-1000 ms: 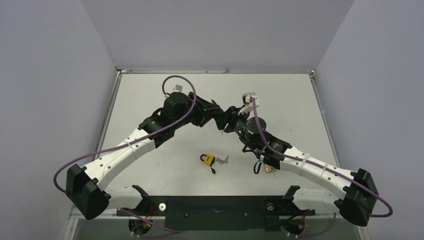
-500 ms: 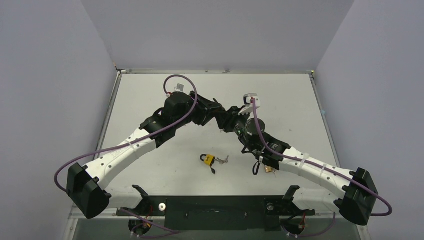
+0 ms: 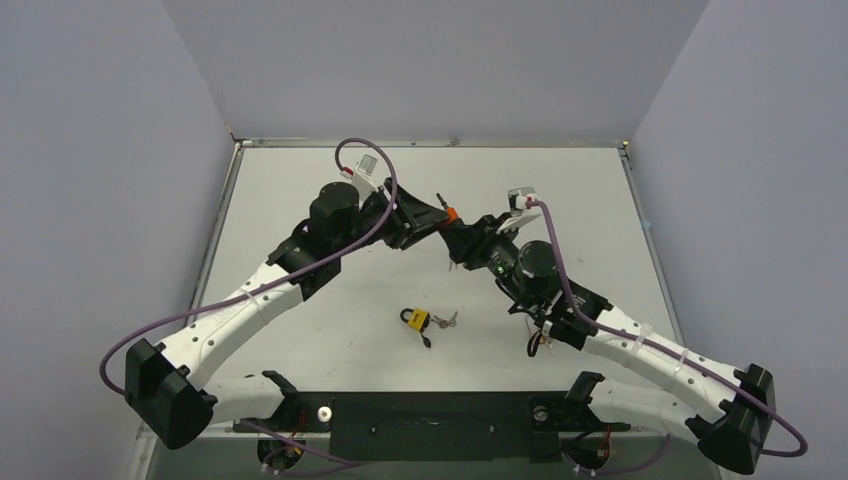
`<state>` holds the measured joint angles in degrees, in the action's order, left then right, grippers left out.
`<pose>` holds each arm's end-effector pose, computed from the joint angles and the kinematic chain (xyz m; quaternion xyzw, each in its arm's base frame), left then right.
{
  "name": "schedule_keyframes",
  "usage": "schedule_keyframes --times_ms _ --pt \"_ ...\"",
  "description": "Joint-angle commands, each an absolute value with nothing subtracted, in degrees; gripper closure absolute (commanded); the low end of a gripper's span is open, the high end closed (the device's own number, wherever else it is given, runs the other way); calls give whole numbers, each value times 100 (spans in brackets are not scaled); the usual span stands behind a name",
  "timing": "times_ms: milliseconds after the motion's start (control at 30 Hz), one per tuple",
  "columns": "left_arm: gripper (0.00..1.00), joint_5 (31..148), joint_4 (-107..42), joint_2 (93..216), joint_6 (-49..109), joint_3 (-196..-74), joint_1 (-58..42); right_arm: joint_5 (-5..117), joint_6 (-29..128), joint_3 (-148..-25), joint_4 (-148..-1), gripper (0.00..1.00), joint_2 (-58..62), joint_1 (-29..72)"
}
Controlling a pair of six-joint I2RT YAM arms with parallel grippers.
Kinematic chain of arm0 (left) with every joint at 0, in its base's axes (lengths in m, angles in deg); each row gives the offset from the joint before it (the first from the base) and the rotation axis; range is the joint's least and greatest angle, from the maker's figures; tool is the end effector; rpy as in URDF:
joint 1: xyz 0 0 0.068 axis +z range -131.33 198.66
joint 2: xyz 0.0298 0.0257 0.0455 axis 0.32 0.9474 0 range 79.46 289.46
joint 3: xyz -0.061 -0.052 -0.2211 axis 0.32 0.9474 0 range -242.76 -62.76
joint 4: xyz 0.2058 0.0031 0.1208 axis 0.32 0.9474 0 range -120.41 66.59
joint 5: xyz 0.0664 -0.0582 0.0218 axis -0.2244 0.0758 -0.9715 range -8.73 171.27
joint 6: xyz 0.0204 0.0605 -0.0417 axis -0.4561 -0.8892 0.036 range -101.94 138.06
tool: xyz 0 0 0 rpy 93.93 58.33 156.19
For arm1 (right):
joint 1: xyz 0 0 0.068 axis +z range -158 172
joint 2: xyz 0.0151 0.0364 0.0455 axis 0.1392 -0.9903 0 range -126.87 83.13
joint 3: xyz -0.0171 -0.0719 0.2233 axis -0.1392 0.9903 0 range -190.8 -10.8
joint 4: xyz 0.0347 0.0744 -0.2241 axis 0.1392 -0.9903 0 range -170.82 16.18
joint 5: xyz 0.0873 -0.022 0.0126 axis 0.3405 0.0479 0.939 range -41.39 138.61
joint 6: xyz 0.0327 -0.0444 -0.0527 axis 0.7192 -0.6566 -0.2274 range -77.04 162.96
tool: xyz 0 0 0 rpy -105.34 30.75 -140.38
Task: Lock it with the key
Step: Pick up the lock from the center of the board, then lock the lock.
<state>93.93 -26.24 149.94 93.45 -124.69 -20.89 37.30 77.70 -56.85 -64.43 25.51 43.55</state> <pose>0.2266 -0.2055 0.3218 -0.1733 0.7598 -0.5696 0.2611 0.1746 0.1995 0.3128 -0.0372 0.7193 0.4201 0.5521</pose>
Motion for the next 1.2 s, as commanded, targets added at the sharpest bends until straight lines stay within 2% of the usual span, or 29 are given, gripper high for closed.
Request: schedule_keyframes --times_ms 0,200,300,533,633,800,933,1033,1167 --pt "55 10378 -3108 14668 8210 -12757 -1698 3420 7892 -5653 -6678 100 3201 3877" --pt "52 10754 -2315 14503 6664 -13347 -1596 4117 8027 -5621 -7019 100 3670 3277" --pt "51 11075 -2159 14516 5908 -13557 -1451 4848 8005 -5769 -7148 100 3760 3102" --pt "50 12475 -2051 14570 4266 -13913 -811 6588 8190 -6143 -7179 100 3879 2481" --pt "50 13096 -2187 14620 4138 -14015 -549 7964 8607 -6279 -6598 100 3709 2235" --pt "50 13800 -2286 14560 3962 -14185 -352 9397 9693 -6311 -5432 100 3487 2137" --pt "50 14313 -2833 14418 4374 -14022 -348 9802 10345 -6312 -4609 100 3360 2142" --pt "50 14671 -3444 14312 4683 -13830 -348 9847 10412 -6377 -4586 100 3320 2149" --pt "51 14875 -3489 14257 4801 -13739 -348 9907 10304 -6537 -4742 100 3217 2303"
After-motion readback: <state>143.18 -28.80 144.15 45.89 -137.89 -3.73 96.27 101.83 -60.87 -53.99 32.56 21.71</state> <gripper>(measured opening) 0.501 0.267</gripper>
